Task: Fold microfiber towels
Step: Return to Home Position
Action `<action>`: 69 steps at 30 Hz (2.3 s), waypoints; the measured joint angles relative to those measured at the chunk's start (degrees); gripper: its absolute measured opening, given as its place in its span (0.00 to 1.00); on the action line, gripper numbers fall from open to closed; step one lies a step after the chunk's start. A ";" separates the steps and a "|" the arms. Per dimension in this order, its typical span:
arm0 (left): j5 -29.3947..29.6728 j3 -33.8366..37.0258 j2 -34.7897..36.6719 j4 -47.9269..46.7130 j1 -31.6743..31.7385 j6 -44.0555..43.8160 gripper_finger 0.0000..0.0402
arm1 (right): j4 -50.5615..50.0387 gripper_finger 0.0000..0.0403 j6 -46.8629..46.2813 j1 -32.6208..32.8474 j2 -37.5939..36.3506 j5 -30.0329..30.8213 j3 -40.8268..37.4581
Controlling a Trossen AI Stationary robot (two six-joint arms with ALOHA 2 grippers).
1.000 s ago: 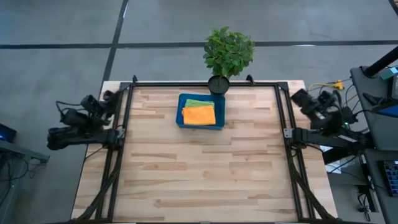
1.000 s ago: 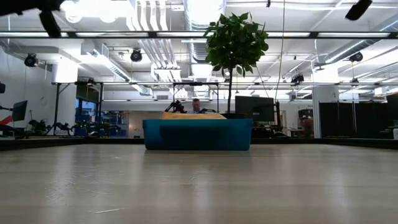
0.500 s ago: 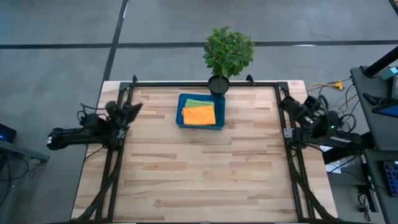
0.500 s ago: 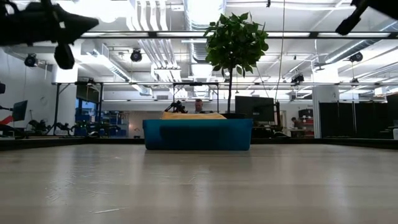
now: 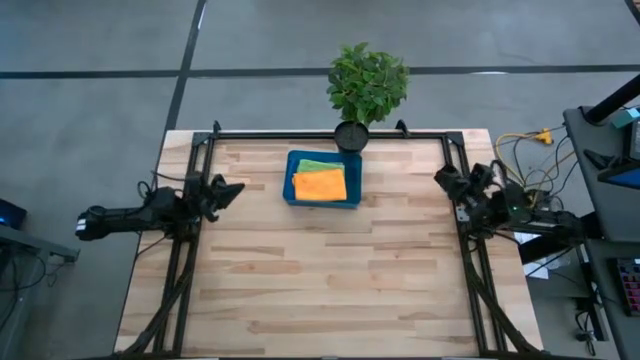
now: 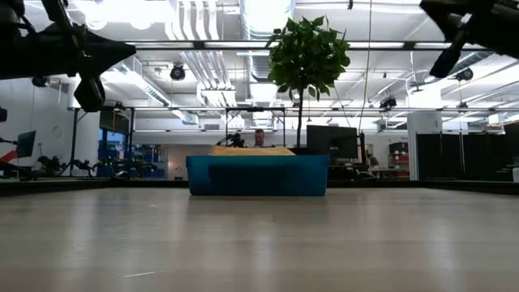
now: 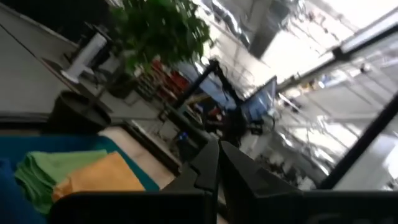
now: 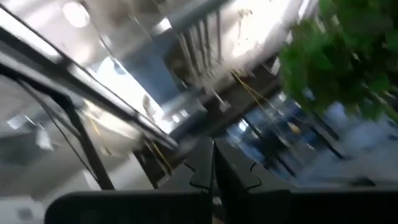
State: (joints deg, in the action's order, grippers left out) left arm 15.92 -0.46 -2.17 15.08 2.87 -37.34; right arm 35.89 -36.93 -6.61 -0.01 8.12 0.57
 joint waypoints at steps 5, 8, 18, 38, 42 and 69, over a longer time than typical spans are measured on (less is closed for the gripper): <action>-2.18 0.01 -0.06 -3.10 0.00 0.47 0.00 | -7.48 0.02 0.35 0.02 0.15 -0.83 -0.05; -2.78 0.05 -0.09 -5.47 0.00 0.42 0.00 | -11.26 0.02 0.39 0.02 0.13 -1.01 -0.05; -9.00 0.10 -1.27 -12.68 0.00 0.60 0.00 | -33.26 0.02 0.54 0.00 0.26 -0.97 -0.05; -9.00 0.19 -3.09 -12.63 0.00 0.52 0.00 | -34.87 0.02 0.96 0.11 2.42 -0.57 0.25; -9.00 0.19 -3.06 -12.62 0.00 0.50 0.00 | -34.92 0.02 0.96 0.11 2.42 -0.55 0.25; -8.98 0.19 -3.04 -12.60 0.00 0.50 0.00 | -35.03 0.02 0.96 0.11 2.42 -0.55 0.28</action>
State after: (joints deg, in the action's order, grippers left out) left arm 6.94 -0.27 -5.21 2.48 2.87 -36.84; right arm 0.86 -35.97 -6.50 2.42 7.57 0.84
